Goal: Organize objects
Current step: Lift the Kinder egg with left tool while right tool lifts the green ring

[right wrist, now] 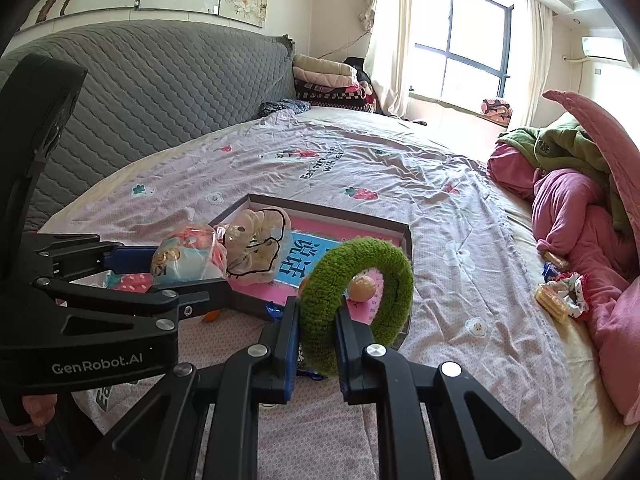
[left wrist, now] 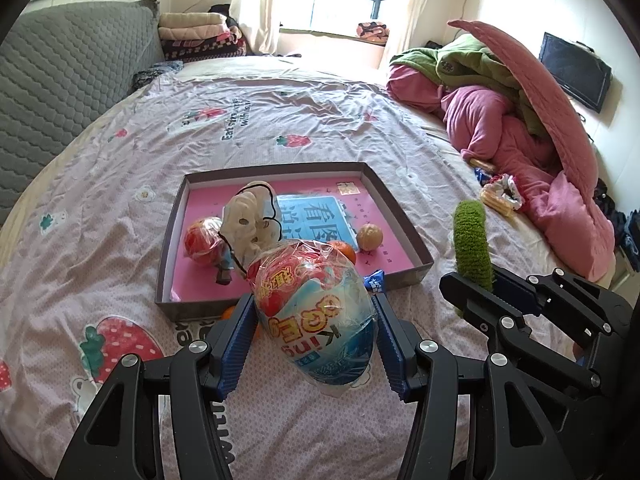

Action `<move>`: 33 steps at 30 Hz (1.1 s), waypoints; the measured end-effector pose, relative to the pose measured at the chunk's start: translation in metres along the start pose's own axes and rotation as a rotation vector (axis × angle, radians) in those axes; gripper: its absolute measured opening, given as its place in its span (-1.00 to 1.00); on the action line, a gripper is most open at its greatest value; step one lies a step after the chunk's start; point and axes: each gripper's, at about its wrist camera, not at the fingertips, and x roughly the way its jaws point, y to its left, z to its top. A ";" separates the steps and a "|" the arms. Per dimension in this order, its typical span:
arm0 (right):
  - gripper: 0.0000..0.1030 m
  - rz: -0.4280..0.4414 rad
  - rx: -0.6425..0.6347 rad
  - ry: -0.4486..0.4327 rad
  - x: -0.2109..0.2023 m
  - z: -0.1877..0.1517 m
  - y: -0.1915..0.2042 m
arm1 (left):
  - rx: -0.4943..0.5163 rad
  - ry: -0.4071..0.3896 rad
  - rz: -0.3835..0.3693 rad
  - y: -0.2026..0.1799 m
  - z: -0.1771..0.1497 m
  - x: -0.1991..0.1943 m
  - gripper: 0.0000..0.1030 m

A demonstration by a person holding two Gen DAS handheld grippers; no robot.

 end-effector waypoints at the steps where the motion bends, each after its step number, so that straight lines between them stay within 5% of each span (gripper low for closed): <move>1: -0.69 0.000 -0.001 0.000 0.000 0.000 0.000 | 0.002 0.001 0.002 0.000 0.000 0.001 0.14; 33: -0.69 -0.005 -0.003 -0.035 0.021 0.034 -0.016 | 0.004 -0.036 0.009 0.007 0.041 0.014 0.14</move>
